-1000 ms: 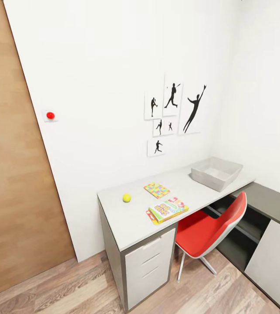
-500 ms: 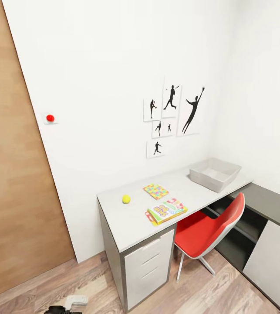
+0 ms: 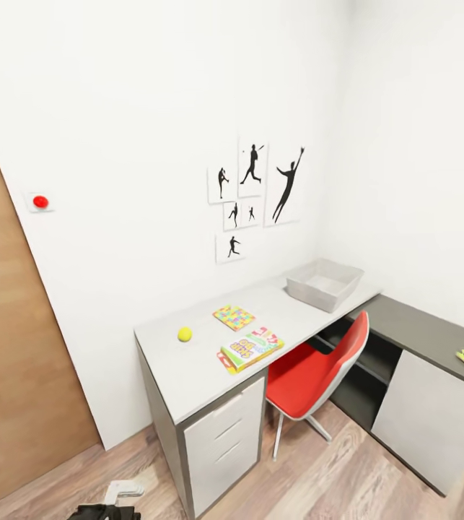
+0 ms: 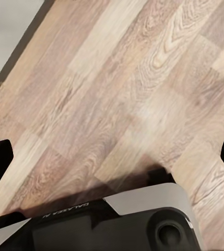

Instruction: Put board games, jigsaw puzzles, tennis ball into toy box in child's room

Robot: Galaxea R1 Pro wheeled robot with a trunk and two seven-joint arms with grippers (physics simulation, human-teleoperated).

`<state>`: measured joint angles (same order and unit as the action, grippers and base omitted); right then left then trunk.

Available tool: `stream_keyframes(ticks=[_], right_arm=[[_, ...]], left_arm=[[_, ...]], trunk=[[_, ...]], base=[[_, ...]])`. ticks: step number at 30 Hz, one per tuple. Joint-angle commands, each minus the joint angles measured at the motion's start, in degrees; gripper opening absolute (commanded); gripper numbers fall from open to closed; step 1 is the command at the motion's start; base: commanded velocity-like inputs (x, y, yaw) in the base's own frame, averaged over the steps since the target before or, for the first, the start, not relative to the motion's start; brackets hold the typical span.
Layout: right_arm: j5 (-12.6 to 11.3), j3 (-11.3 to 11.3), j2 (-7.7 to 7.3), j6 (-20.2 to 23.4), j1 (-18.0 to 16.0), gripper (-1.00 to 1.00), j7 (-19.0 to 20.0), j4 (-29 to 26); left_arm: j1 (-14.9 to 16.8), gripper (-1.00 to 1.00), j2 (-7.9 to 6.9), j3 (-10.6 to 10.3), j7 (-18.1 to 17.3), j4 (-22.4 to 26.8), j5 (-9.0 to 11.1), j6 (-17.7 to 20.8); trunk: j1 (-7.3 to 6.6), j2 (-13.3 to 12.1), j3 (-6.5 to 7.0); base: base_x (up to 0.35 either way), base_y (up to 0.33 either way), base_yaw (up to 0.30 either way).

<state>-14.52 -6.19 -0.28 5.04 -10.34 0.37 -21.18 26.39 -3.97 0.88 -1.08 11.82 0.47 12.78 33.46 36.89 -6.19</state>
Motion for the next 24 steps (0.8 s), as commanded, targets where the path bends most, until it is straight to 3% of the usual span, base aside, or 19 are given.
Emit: stream_keyframes(ticks=[1,8,12,15,19,20,24], right_arm=[[-0.48,-0.14,0.02,0.31,-0.03,1.00,0.03,-0.10],[-0.49,-0.20,-0.01,0.32,-0.01,1.00,0.09,-0.19],[-0.50,-0.41,0.10,0.62,0.04,1.00,0.22,-2.13],[-0.54,-0.94,0.16,2.81,0.27,1.00,0.23,-6.63],[-0.53,-2.72,0.13,15.40,0.36,1.00,0.28,-21.50],[-0.52,-4.09,0.22,21.96,0.38,1.00,0.28,-29.19],[-0.52,-7.21,0.63,34.19,0.40,1.00,0.23,-43.66]], left_arm=[[-0.02,1.00,-0.01,0.09,-0.12,0.15,0.05,0.32],[-0.09,1.00,0.09,0.14,-0.63,0.17,-0.01,0.24],[-0.01,1.00,-0.04,0.36,-2.97,0.63,0.03,0.92],[0.12,1.00,-0.10,0.61,-5.72,1.74,0.19,3.20],[0.85,1.00,-0.14,0.97,-9.41,8.78,0.34,13.91],[1.09,1.00,-0.18,1.03,-10.34,13.81,0.37,19.04],[1.24,1.00,-0.23,1.54,-11.79,25.80,0.35,28.28]], trunk=[[-0.21,-0.34,0.09],[-1.75,-3.14,1.34],[-2.63,-4.75,2.06],[-3.28,-5.95,2.60],[-4.16,-7.56,3.32],[-4.38,-7.96,3.50],[-5.26,-9.56,4.22]], base=[[0.000,0.000,-0.282],[0.000,0.000,-0.283],[0.000,0.000,-0.284],[0.000,0.000,-0.285],[0.000,0.000,-0.285],[0.000,0.000,-0.285],[0.000,0.000,-0.285]])
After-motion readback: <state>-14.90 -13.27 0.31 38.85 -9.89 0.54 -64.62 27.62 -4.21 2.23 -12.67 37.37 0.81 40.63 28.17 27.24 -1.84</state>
